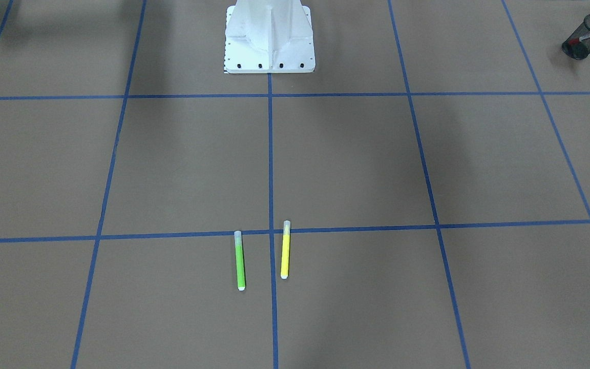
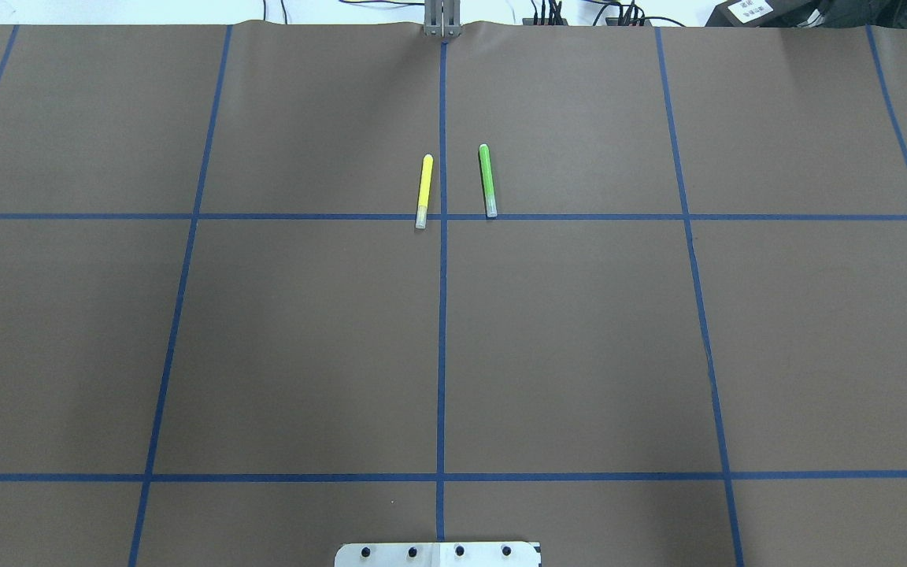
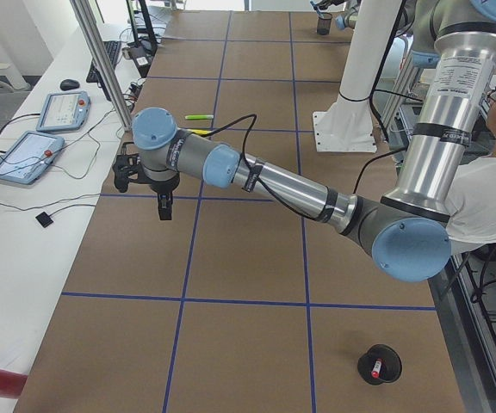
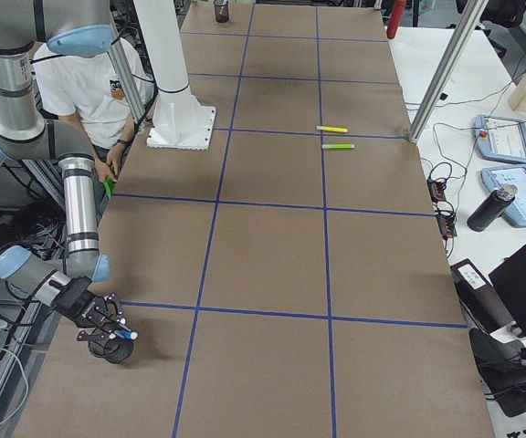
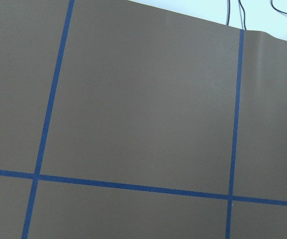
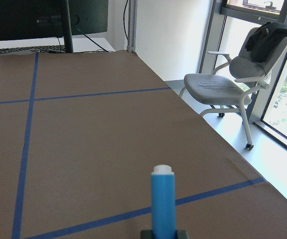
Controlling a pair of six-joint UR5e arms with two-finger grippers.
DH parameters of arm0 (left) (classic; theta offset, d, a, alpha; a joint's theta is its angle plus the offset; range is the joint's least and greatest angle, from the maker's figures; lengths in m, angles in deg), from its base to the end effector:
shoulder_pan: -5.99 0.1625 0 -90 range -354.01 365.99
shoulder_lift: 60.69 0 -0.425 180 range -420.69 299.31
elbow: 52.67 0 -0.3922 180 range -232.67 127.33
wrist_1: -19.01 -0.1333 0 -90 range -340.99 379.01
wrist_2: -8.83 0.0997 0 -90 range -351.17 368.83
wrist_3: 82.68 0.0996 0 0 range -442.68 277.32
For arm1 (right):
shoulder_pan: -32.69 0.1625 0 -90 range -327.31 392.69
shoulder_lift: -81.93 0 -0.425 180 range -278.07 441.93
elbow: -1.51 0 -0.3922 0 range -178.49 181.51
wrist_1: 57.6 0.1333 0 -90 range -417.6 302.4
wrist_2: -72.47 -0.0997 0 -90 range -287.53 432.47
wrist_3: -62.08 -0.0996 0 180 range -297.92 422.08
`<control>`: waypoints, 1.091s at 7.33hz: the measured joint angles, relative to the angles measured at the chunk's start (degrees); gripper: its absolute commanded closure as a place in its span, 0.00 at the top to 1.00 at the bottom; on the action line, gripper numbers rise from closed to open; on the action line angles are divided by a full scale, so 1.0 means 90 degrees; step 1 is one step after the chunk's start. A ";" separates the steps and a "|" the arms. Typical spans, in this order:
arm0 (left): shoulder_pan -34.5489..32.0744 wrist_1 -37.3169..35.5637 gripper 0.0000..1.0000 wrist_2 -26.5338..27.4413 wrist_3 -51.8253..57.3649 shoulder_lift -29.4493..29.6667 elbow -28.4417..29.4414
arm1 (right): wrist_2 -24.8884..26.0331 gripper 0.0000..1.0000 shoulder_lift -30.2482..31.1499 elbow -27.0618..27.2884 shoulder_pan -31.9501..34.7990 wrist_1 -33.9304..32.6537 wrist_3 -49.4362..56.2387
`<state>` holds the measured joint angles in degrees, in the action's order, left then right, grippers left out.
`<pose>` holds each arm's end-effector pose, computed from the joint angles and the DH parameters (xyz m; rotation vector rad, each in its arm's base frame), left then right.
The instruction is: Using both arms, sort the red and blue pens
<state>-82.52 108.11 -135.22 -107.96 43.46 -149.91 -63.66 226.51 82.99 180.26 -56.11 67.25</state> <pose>-0.0375 -0.5841 0.4514 0.1057 0.9849 -0.2122 -0.0078 0.0778 0.7719 0.8244 -0.4368 0.6496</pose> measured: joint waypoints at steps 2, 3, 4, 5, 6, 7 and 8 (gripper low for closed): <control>0.0003 0.0000 1.00 0.0000 -0.0122 0.0025 -0.0001 | -0.0003 1.00 0.0012 -0.0095 0.0011 0.0019 0.0116; 0.0006 0.0001 1.00 -0.0002 -0.0182 0.0040 -0.0003 | -0.0023 1.00 0.0012 -0.0100 0.0015 0.0027 0.0137; 0.0008 0.0002 1.00 -0.0006 -0.0230 0.0045 -0.0005 | -0.0045 1.00 0.0007 -0.0079 0.0017 0.0030 0.0144; 0.0012 0.0002 1.00 -0.0008 -0.0297 0.0051 -0.0017 | -0.0057 1.00 0.0001 -0.0053 0.0019 0.0027 0.0147; 0.0023 0.0002 1.00 -0.0009 -0.0361 0.0053 -0.0030 | -0.0062 1.00 -0.0002 -0.0037 0.0019 0.0028 0.0148; 0.0034 0.0002 1.00 -0.0009 -0.0392 0.0052 -0.0033 | -0.0064 1.00 -0.0004 0.0021 0.0019 0.0024 0.0148; 0.0045 0.0002 1.00 -0.0010 -0.0406 0.0051 -0.0038 | -0.0063 1.00 -0.0004 0.0165 0.0019 -0.0017 0.0138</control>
<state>-82.11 108.13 -135.31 -111.61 43.91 -150.25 -64.23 226.47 84.48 180.43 -56.26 68.50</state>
